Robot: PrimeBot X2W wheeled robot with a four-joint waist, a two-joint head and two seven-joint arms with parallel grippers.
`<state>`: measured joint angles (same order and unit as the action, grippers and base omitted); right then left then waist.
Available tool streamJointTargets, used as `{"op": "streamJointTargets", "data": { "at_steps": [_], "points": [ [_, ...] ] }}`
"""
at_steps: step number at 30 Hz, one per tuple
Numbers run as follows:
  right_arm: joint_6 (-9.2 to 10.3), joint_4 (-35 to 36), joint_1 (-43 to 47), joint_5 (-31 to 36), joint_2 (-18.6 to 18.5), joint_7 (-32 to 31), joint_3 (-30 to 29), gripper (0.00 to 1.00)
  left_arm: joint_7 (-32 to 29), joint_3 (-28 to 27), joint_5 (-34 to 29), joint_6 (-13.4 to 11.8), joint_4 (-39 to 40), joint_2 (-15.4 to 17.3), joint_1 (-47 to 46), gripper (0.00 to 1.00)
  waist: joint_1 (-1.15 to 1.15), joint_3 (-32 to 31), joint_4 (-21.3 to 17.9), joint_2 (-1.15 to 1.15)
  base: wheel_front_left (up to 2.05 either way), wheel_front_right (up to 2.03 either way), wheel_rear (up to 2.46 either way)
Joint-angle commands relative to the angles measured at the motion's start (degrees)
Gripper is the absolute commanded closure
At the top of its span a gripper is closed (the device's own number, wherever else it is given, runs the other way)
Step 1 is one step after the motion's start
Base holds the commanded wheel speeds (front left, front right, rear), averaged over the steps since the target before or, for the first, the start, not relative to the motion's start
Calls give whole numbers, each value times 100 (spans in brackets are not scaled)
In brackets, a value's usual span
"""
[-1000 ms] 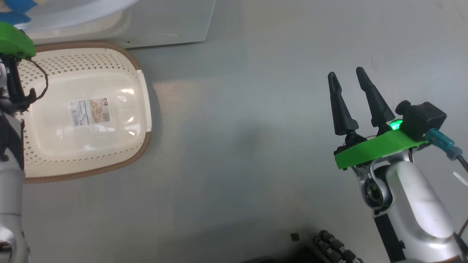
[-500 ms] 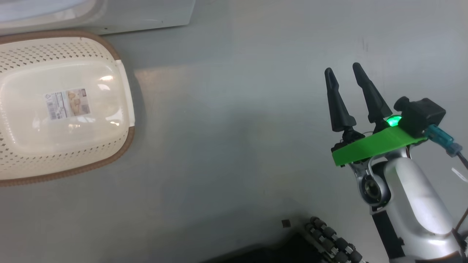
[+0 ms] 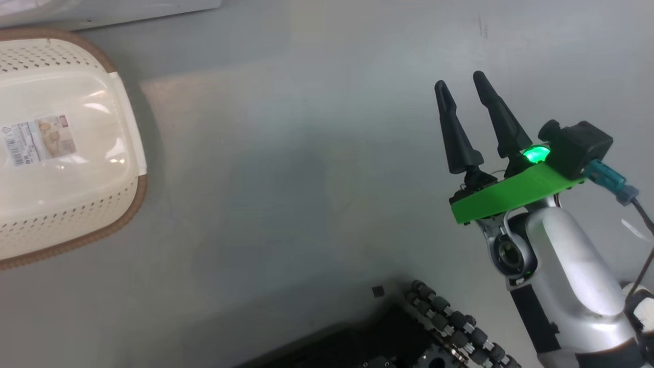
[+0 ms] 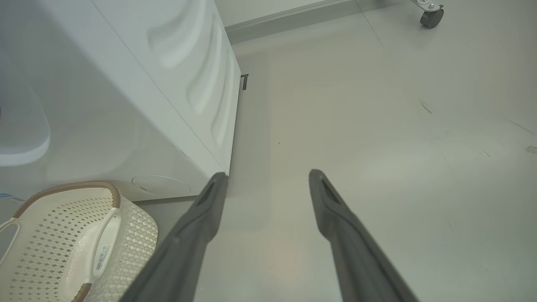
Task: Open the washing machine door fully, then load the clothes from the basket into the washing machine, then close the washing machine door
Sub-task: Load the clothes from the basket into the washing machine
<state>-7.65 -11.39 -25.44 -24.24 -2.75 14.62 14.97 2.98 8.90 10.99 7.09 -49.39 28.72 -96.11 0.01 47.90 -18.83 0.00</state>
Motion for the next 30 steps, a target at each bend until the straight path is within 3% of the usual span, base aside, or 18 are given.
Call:
{"op": "streamJointTargets", "data": {
  "at_steps": [1,8,17,18,19,20,30],
  "points": [
    [16,151,90,-72,-13,38,101,0,3,39,-91,22,78,309,-242,100,-1,55,-71,0,0,0,0],
    [16,162,56,-198,-13,38,229,0,-75,373,-389,3,-628,411,-749,100,-1,163,-235,0,0,0,0],
    [16,152,-16,-272,-13,38,225,0,127,587,-423,15,-1214,305,-986,100,-1,249,-296,0,0,0,0],
    [16,153,-23,-275,-13,38,214,0,154,607,-421,16,-1275,301,-1003,91,-1,245,-296,0,0,0,0],
    [16,153,-28,-275,-13,38,203,0,187,631,-426,17,-1332,300,-1014,33,-1,239,-294,0,0,0,0],
    [16,149,-30,-271,-13,38,191,0,217,653,-429,18,-1389,295,-1020,0,-1,231,-289,0,0,0,0],
    [16,105,4,-94,-13,38,-7,0,722,671,-157,30,-1912,111,-634,0,-1,-130,-87,0,0,0,0]
  ]
}}
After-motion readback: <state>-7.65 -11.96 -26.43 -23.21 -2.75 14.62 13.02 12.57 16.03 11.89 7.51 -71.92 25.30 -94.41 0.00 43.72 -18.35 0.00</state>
